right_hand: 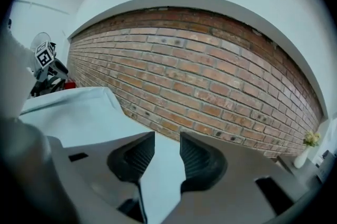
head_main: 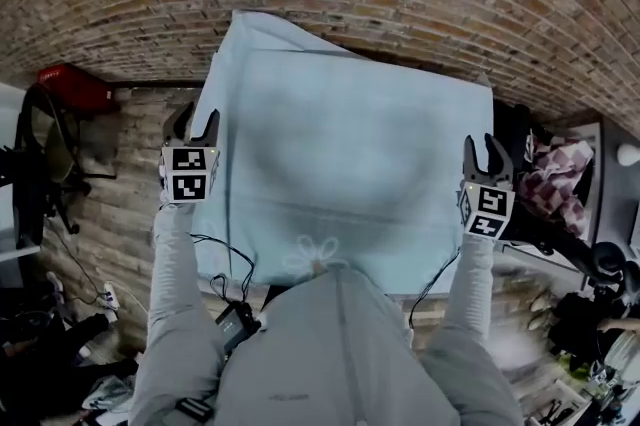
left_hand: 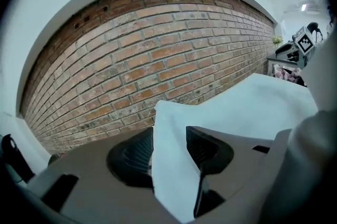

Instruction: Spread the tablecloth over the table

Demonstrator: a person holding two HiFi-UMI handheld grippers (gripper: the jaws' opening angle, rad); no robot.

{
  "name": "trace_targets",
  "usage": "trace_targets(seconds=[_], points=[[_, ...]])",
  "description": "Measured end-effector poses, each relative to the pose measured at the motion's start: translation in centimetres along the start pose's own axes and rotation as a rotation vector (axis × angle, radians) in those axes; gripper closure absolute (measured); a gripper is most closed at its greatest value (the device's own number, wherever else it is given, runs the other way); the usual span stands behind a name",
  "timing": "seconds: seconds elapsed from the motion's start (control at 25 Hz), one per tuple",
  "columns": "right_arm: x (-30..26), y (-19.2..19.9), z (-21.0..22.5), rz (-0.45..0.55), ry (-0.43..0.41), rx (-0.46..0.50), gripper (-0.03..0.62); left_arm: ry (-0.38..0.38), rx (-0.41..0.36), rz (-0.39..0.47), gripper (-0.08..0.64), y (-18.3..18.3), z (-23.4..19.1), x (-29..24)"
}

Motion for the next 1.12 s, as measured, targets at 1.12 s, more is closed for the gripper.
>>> trace_targets(seconds=[1.12], points=[[9.7,-2.6,-29.4,0.153,-0.643,0.221,0.445,-0.077,0.435,-0.358,0.353,30.8,7.7,15.2]])
Point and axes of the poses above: the fingertips, and each gripper's own axes: x backward along the fingers, z to its right, y out of its underside, the point moved 5 cm from there along x, backward along the fingers, and after that the axes turned 9 degrees about -z, right-handed, at the moved point
